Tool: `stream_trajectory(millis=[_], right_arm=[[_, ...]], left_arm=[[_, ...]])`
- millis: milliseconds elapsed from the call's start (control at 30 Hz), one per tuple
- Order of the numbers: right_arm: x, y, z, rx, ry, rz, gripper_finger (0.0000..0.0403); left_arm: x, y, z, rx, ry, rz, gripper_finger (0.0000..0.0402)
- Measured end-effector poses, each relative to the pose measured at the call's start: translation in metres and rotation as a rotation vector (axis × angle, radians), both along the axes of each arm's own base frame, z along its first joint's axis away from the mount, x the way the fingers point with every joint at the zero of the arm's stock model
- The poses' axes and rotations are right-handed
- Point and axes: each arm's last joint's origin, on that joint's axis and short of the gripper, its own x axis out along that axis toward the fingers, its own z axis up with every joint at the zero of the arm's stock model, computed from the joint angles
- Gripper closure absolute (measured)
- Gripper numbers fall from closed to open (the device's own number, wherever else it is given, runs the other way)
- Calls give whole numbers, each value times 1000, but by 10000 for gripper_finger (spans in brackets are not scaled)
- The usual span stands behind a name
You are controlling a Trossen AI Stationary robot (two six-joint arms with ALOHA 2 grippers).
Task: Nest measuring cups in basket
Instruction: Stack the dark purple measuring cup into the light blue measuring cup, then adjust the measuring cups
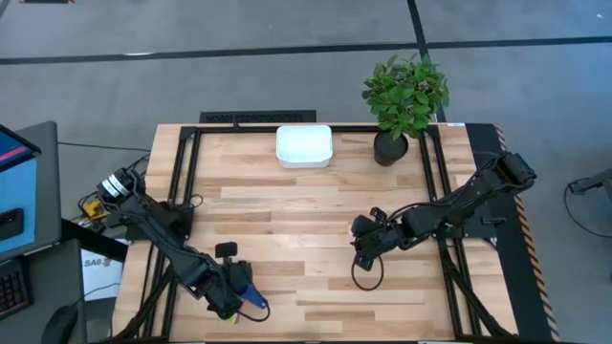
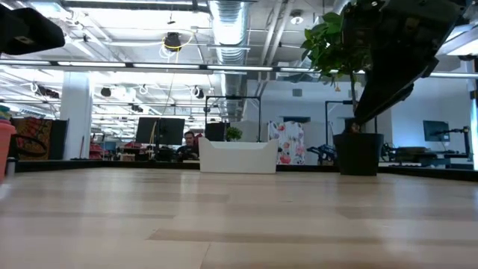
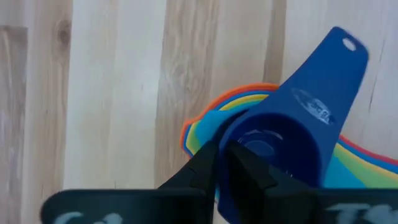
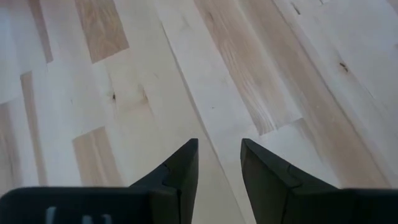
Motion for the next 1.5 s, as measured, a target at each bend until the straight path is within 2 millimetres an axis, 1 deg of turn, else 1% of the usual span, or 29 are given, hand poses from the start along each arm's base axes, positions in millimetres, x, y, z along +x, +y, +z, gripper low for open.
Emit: stream_trajectory(millis=[233, 400, 533, 633, 733, 833, 933, 1033, 1167, 1300, 1400, 1500], right_arm=[[1, 0, 0, 2, -5, -2, 259], [1, 1, 1, 5, -12, 1, 255], [1, 3, 1, 14, -20, 1, 255], [6, 5, 4, 46, -83, 5, 259], [23, 8, 4, 108, -176, 53, 266], [43, 11, 1, 195, -283, 138, 279], [64, 14, -5, 217, -324, 189, 295], [86, 19, -10, 190, -331, 216, 311], [114, 29, -18, 152, -327, 253, 332], [143, 40, -26, 109, -339, 301, 347], [164, 48, -36, 96, -334, 342, 356], [182, 56, -41, 90, -342, 388, 364]], left_arm=[[4, -3, 11, -9, -27, -12, 317], [0, 0, 12, 33, 14, -12, 281], [-2, 2, 12, 40, 37, 9, 269], [-5, 1, 19, 8, 37, 16, 267], [-9, 0, 36, 8, 26, 17, 267], [-13, 1, 52, 25, -6, 50, 275], [-20, -3, 57, 7, -3, 76, 290], [-30, -14, 52, -46, 45, 87, 308], [-42, -33, 41, -120, 133, 132, 337], [-49, -53, 29, -180, 155, 174, 368], [-47, -63, 20, -210, 146, 201, 388], [-41, -70, 9, -215, 134, 212, 399]])
